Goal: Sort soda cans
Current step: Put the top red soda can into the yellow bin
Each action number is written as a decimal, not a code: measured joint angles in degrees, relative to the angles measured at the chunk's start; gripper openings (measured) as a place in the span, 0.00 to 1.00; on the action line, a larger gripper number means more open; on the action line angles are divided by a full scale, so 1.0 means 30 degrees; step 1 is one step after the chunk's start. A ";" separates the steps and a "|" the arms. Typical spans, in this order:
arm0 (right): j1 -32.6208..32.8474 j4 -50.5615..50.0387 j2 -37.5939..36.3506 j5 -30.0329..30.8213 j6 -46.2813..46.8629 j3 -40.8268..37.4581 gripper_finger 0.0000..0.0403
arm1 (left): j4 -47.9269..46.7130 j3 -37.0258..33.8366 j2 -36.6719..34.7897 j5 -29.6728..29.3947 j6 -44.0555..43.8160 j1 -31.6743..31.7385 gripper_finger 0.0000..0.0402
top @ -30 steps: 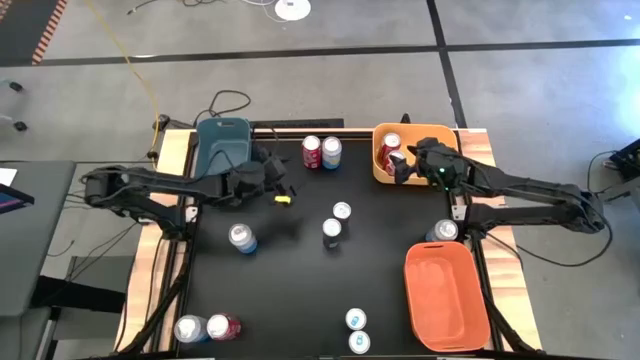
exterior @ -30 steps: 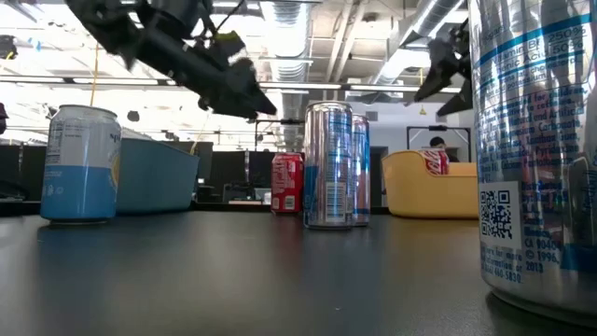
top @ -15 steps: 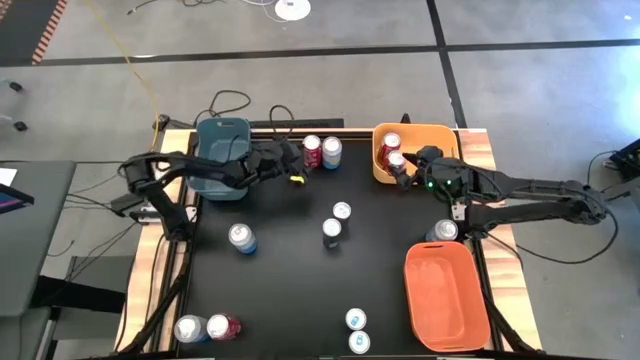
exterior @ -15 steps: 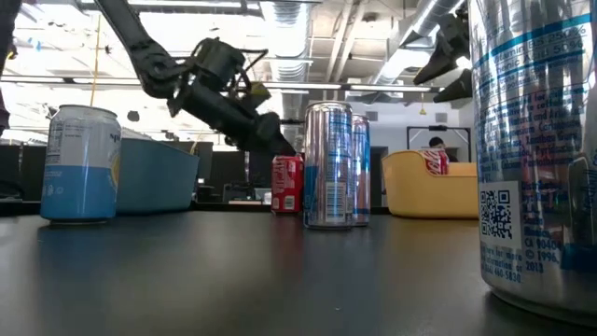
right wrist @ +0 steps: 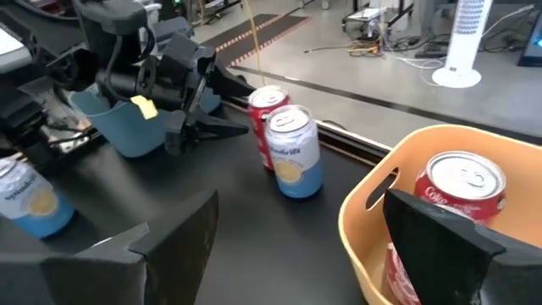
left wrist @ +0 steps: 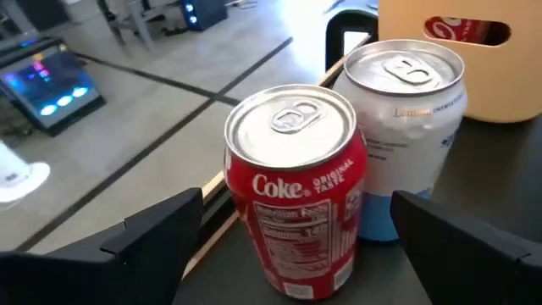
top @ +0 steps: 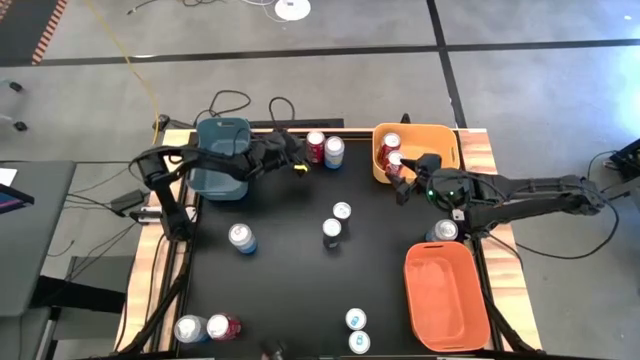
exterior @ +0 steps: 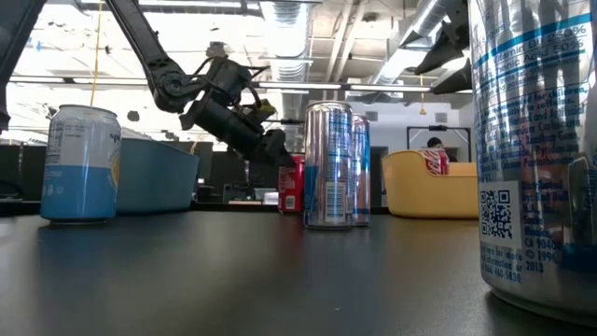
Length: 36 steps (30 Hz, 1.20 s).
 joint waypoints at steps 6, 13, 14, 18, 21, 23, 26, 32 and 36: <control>-0.0051 0.0153 0.0001 0.0042 0.0006 0.0000 0.87 | 0.0140 0.0000 0.0003 0.2204 0.0507 0.0585 0.94; -0.0051 0.0545 0.0000 0.0042 -0.0164 0.0000 0.87 | 0.0974 0.0138 0.0441 0.2500 0.0036 0.0892 0.94; -0.0051 0.0552 0.0000 0.0042 -0.0168 0.0000 0.87 | 0.1055 0.0271 0.0729 0.2620 0.0010 0.0885 0.94; -0.0021 0.0560 0.0000 0.0042 -0.0197 0.0000 0.87 | 0.1036 0.0890 0.2169 0.2529 -0.0015 0.0886 0.94; 0.0153 0.0538 0.0000 0.0042 -0.0226 0.0000 0.87 | 0.1013 0.1406 0.3124 0.2489 -0.1024 0.0914 0.94; 0.0189 0.0534 0.0007 0.0038 -0.0233 0.0000 0.87 | 0.0999 0.1740 0.3680 0.2632 -0.1333 0.0906 0.94; 0.0220 0.0537 0.0007 0.0042 -0.0353 0.0000 0.87 | 0.1065 0.2080 0.4279 0.2694 -0.1267 0.0906 0.94; 0.0226 0.0516 0.0007 0.0034 -0.0364 0.0000 0.87 | 0.1187 0.2149 0.4396 0.3047 -0.1348 0.0904 0.85; 0.0226 0.0516 0.0007 0.0017 -0.0357 0.0000 0.87 | 0.1303 0.2149 0.4396 0.3108 -0.1516 0.0884 0.76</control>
